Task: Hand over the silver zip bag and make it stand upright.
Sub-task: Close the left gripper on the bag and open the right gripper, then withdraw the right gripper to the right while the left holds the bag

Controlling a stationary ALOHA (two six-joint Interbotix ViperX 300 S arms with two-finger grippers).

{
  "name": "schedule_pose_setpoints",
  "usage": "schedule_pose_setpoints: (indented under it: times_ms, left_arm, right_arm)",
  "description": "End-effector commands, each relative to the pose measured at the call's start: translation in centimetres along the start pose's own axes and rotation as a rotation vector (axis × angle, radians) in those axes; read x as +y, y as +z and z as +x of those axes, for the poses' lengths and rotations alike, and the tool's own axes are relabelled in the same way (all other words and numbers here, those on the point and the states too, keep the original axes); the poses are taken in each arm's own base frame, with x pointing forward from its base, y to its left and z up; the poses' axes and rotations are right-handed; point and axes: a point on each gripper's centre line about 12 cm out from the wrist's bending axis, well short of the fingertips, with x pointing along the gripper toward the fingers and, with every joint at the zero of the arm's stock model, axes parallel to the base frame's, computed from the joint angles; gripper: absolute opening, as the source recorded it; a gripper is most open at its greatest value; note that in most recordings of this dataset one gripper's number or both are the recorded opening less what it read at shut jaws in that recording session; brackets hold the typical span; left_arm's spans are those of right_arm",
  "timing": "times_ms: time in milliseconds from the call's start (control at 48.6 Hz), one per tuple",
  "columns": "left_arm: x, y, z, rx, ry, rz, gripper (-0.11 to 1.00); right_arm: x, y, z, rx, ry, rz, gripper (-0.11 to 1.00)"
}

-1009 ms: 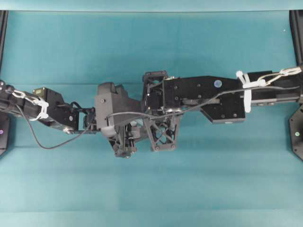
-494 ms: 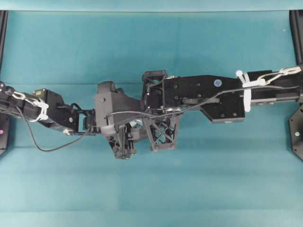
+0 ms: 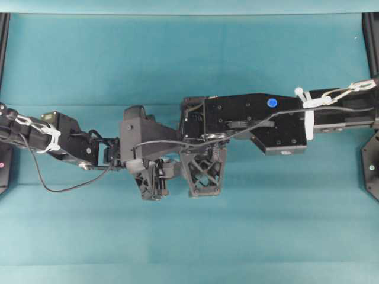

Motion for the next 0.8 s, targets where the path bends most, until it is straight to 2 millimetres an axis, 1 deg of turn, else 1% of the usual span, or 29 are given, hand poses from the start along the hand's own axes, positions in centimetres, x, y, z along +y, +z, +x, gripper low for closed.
schedule_pose_setpoints:
  times_ms: [0, 41, 82, 185, 268, 412, 515, 597, 659, 782]
  left_arm:
    - [-0.1, 0.3, 0.0, -0.006, -0.003, 0.002, 0.3]
    - [-0.1, 0.2, -0.1, -0.004, -0.003, 0.002, 0.3]
    - [-0.1, 0.3, 0.0, -0.006, -0.003, 0.001, 0.3]
    - [-0.1, 0.3, -0.1, -0.006, -0.003, 0.002, 0.3]
    - [-0.2, 0.3, -0.1, -0.006, -0.005, 0.004, 0.3]
    - [-0.3, 0.2, -0.1, -0.001, -0.006, 0.004, 0.3]
    - [-0.3, 0.1, -0.1, 0.008, -0.006, 0.005, 0.3]
    - [-0.4, 0.0, -0.1, 0.016, -0.007, 0.006, 0.3]
    - [-0.4, 0.0, -0.1, 0.019, -0.006, 0.006, 0.3]
    - [-0.4, -0.1, -0.1, 0.024, -0.007, 0.007, 0.3]
  right_arm:
    - [0.1, 0.0, -0.9, -0.012, -0.005, 0.017, 0.77]
    - [0.0, -0.1, -1.0, -0.01, -0.015, 0.017, 0.85]
    - [-0.1, -0.1, -1.2, -0.017, -0.03, 0.016, 0.89]
    - [-0.6, -0.3, -2.1, -0.029, -0.052, 0.017, 0.88]
    - [-1.0, -0.4, -3.3, -0.056, -0.065, 0.027, 0.87]
    - [-1.4, -1.0, -6.1, -0.117, -0.083, 0.047, 0.87]
    - [-1.4, -1.7, -8.2, -0.165, -0.091, 0.059, 0.87]
    - [-1.3, -2.2, -9.6, -0.193, -0.092, 0.063, 0.87]
    - [-1.2, -2.7, -10.3, -0.202, -0.091, 0.062, 0.87]
    - [-0.9, -3.7, -11.0, -0.193, -0.091, 0.057, 0.87]
